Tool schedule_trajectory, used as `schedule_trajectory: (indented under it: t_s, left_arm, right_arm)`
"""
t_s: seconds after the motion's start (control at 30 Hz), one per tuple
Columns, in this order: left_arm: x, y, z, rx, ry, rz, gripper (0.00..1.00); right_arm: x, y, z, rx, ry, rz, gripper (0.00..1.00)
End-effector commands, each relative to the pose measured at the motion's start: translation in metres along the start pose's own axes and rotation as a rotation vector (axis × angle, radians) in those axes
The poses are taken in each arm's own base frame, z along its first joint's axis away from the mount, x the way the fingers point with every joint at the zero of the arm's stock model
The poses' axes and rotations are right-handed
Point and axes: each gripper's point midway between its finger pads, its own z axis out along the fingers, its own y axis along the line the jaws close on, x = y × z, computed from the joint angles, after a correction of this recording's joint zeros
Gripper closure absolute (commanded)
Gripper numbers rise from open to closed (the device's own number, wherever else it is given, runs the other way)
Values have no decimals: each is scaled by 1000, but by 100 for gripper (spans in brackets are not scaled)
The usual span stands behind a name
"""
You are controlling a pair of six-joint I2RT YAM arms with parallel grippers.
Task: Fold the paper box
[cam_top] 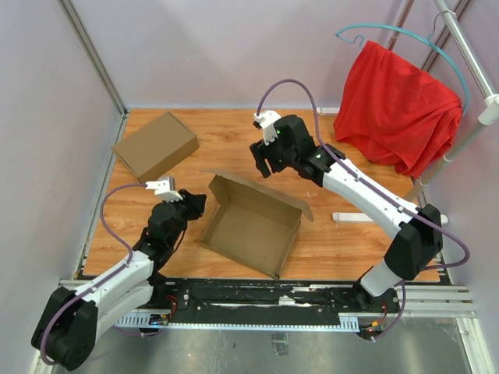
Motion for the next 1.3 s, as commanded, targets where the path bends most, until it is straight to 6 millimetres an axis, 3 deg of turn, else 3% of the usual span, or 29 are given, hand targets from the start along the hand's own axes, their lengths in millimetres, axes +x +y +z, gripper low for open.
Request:
schedule_trajectory:
  t_s: [0.0, 0.2, 0.3, 0.37, 0.43, 0.53, 0.6, 0.67, 0.73, 0.87, 1.07, 1.27]
  left_arm:
    - [1, -11, -10, 47, 57, 52, 72]
    - [17, -44, -43, 217, 235, 28, 76]
    - [13, -32, -51, 167, 191, 10, 65]
    - [3, -18, -48, 90, 123, 18, 58]
    - [-1, -12, -47, 61, 112, 39, 56]
    - [7, -8, -45, 34, 155, 39, 56]
    - [14, -4, -43, 17, 174, 26, 55]
    - [17, 0, -42, -2, 170, 9, 55]
    - [16, 2, -42, -7, 153, -1, 55]
    - [12, -1, -43, 7, 142, 9, 55]
    - [16, 0, -50, 13, 161, 16, 55]
    - [3, 2, -58, 15, 87, -7, 55]
  right_arm:
    - [-18, -24, -23, 30, -28, -13, 32]
    - [-9, -45, -31, 95, -3, 44, 34]
    - [-7, -68, -55, 253, -45, 124, 30]
    - [4, -85, -75, 379, -62, 202, 29]
    - [34, -98, -95, 488, -19, 315, 27]
    - [90, -101, -129, 592, 95, 458, 26]
    - [136, -85, -147, 580, 185, 545, 26]
    - [167, -61, -160, 502, 195, 668, 25]
    - [195, -36, -165, 428, 197, 747, 24]
    - [240, -7, -170, 359, 209, 848, 25]
    - [258, 44, -149, 182, 200, 843, 29]
    - [246, 73, -119, 175, 108, 801, 26]
